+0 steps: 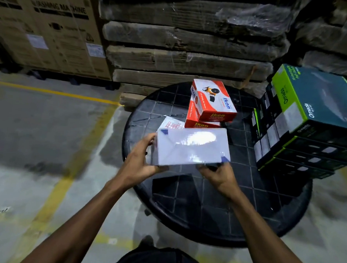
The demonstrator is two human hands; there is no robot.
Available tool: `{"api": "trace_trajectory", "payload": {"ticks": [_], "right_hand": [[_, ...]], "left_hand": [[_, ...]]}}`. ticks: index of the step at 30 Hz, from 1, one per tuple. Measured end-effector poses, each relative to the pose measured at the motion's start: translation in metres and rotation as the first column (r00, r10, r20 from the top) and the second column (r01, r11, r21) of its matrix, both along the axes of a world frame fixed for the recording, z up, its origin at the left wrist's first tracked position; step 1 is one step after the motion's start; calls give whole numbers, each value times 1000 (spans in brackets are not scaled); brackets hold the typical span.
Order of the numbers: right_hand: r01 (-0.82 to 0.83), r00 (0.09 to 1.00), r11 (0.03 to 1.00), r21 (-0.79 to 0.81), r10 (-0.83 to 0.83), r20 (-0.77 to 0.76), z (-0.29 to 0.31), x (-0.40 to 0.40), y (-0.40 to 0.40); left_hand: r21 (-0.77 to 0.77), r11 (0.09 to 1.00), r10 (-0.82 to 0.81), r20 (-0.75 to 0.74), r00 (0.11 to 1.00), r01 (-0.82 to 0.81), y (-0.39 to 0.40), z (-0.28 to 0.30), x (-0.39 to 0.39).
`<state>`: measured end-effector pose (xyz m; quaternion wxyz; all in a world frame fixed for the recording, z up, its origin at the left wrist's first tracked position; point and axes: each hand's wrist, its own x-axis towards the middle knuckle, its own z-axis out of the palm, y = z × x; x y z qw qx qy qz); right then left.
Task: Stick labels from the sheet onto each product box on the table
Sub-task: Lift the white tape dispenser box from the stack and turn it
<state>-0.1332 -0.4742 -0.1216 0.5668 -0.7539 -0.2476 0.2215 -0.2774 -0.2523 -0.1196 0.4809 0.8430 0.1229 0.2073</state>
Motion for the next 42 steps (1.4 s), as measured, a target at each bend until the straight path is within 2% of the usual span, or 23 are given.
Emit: {"api": "trace_trajectory", "payload": {"ticks": [2,4,7,10,14,19,21,24,28,30,34,36,39,42], "right_hand": [[-7,999,999,43,9,-40,5,2,1],[-46,999,999,26,47,-24,10,3,2],[-116,984,993,35,120,-130,6,-1,4],[-108,952,991,82,126,-278,0,-5,3],[-90,906,993,79,115,-407,0,4,-4],[-32,829,999,31,44,-557,18,13,-9],[-21,804,998,63,54,-592,23,14,-8],[-12,787,994,107,76,-612,26,18,-4],[-31,827,997,66,63,-558,37,26,-4],[-55,829,993,100,101,-550,44,27,-2],[-57,855,993,100,100,-509,48,26,0],[-92,862,993,78,119,-493,48,25,-1],[-111,891,993,-46,79,-447,46,25,-2],[-86,918,980,-180,8,-396,48,23,-1]], "left_hand": [[-99,994,30,-98,995,-40,2,-2,3],[-284,953,64,-153,986,-106,0,-5,8],[-558,794,119,-249,961,-243,-6,-11,16],[-676,666,56,-376,925,-315,-8,-13,21],[-671,635,37,-467,883,-382,-2,-12,28],[-707,643,-45,-418,907,-294,4,4,34],[-712,665,-112,-395,912,-227,10,6,36],[-645,742,-104,-383,918,-185,12,23,33],[-493,859,-123,-455,882,-135,11,31,29],[-384,908,-57,-512,857,-169,6,38,30],[-219,957,10,-634,774,-192,2,40,32],[-184,964,21,-666,746,-191,3,40,32],[-142,970,51,-681,730,-200,-1,45,33],[-209,961,3,-642,766,-179,-7,45,36]]}}
